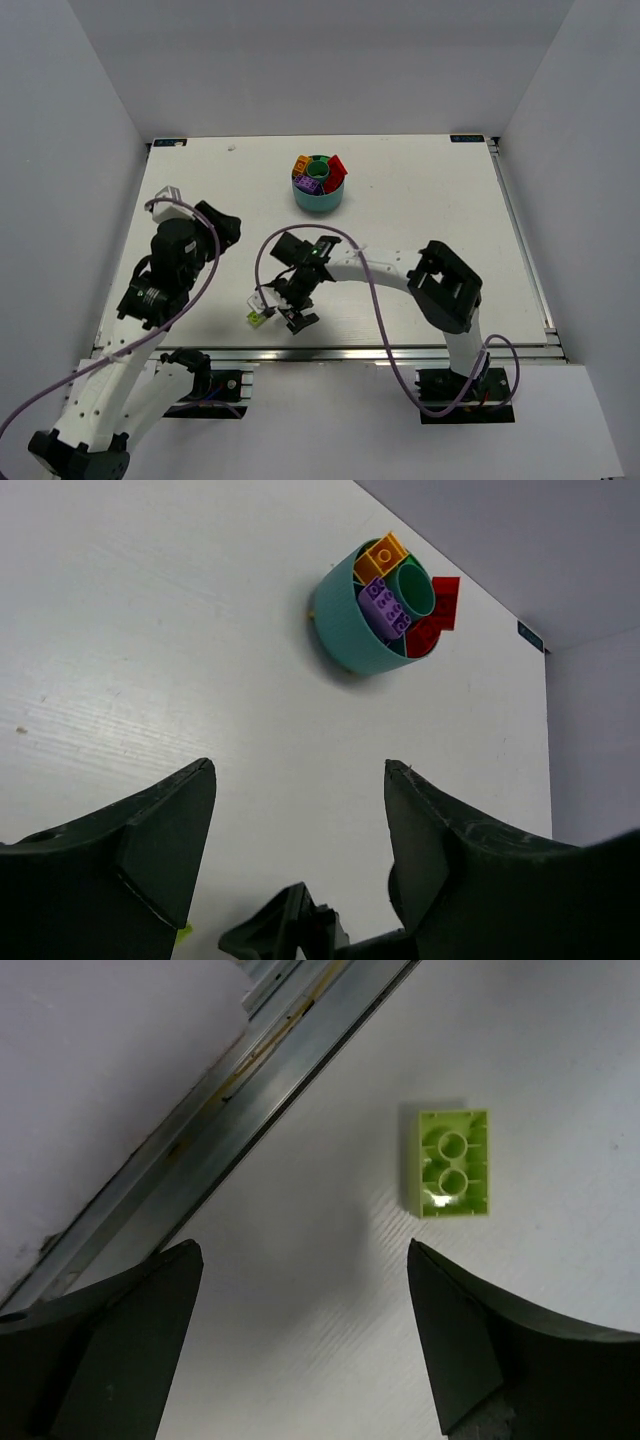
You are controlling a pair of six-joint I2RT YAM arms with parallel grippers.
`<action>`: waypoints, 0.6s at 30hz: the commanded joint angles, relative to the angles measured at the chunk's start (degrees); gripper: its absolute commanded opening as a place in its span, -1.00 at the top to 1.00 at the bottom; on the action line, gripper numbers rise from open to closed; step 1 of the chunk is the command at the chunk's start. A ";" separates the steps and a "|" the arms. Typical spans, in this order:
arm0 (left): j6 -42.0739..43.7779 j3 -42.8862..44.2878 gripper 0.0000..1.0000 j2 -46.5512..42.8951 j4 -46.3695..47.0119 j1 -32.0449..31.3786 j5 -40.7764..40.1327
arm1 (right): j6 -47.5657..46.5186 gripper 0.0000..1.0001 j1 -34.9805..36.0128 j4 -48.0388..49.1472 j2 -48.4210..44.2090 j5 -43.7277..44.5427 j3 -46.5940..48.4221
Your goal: Sort the legos into containers by color
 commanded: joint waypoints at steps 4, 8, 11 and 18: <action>-3.67 -1.09 -0.56 -7.63 -8.76 -0.08 -4.44 | 10.74 -0.79 2.57 6.60 7.31 7.14 9.44; -1.91 0.67 -0.58 -7.73 -11.41 -0.08 -5.84 | 15.58 -0.76 2.93 11.43 9.60 8.80 12.62; -1.29 1.37 -0.58 -7.91 -12.46 -0.08 -6.28 | 17.08 -0.70 3.45 12.84 11.01 9.16 14.02; -2.17 0.32 -0.59 -9.75 -12.82 -0.08 -7.60 | 17.52 -0.57 4.68 11.97 13.12 8.37 14.99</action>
